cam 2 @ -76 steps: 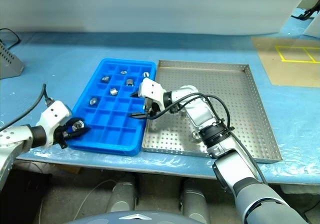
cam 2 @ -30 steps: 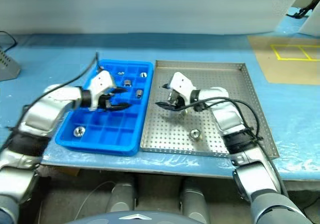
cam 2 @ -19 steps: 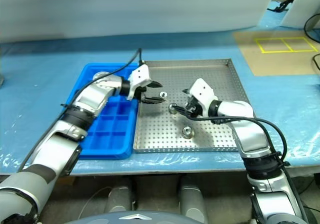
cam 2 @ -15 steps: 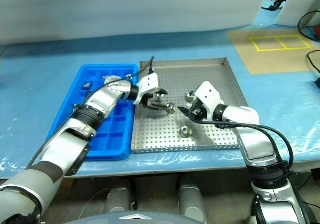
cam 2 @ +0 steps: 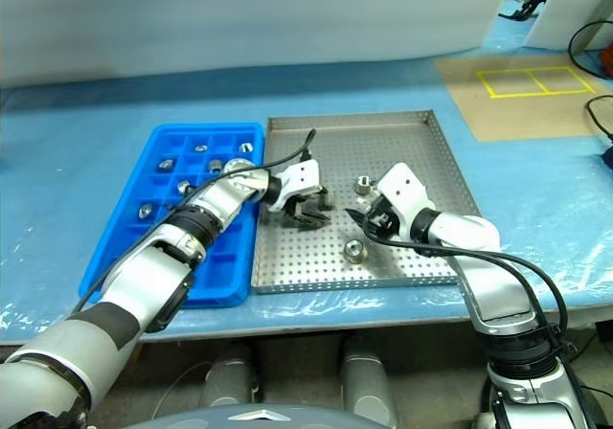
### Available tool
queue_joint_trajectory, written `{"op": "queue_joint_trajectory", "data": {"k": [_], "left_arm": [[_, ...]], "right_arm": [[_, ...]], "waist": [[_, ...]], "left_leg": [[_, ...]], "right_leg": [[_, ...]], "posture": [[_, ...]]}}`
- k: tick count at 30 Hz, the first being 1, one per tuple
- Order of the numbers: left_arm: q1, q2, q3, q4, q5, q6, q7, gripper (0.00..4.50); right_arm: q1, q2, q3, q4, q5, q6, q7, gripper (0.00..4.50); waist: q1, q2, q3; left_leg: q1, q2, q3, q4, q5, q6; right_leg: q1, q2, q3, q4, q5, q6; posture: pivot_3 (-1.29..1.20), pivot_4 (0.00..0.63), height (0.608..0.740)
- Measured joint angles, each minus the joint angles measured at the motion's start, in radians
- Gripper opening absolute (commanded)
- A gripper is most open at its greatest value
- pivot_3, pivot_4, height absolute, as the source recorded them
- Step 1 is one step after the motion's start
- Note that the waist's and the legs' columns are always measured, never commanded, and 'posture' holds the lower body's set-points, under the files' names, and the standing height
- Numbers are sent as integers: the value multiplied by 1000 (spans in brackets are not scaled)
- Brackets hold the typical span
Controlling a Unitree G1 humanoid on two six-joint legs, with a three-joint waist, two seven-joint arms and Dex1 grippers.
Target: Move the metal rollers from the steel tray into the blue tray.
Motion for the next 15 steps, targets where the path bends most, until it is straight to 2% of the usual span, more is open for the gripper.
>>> {"op": "queue_joint_trajectory", "data": {"k": [15], "left_arm": [[-1, -21, 13, 27, 30, -14, 11, 3332]], "right_arm": [[11, -1, 35, 0, -3, -15, -30, 3697]], "waist": [[-1, 0, 0]], "left_leg": [[0, 0, 0, 0, 0, 0]], "right_leg": [[0, 0, 0, -1, 0, 0]], "posture": [[-459, 150, 740]]}}
